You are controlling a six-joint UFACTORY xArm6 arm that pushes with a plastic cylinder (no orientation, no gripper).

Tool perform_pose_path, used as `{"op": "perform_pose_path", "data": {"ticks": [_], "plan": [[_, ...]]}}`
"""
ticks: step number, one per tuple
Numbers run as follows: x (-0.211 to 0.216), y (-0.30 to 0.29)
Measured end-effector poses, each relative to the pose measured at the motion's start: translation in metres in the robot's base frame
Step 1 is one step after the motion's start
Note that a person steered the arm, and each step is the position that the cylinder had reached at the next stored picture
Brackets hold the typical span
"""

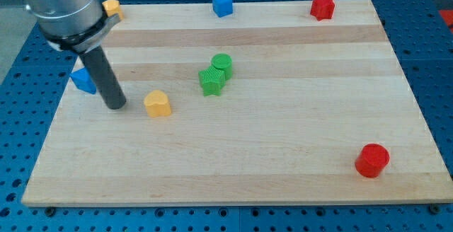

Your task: Move the yellow heart closer to the green star

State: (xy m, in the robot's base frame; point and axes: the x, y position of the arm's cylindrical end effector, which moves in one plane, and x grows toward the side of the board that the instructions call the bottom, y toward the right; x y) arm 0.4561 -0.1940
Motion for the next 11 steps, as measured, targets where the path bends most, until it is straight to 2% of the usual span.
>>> {"op": "perform_pose_path", "data": {"ticks": [2, 3, 4, 5, 6, 7, 11], "plan": [[0.056, 0.048], [0.056, 0.071], [0.056, 0.06], [0.053, 0.021], [0.035, 0.005], [0.021, 0.012], [0.003, 0.114]]}}
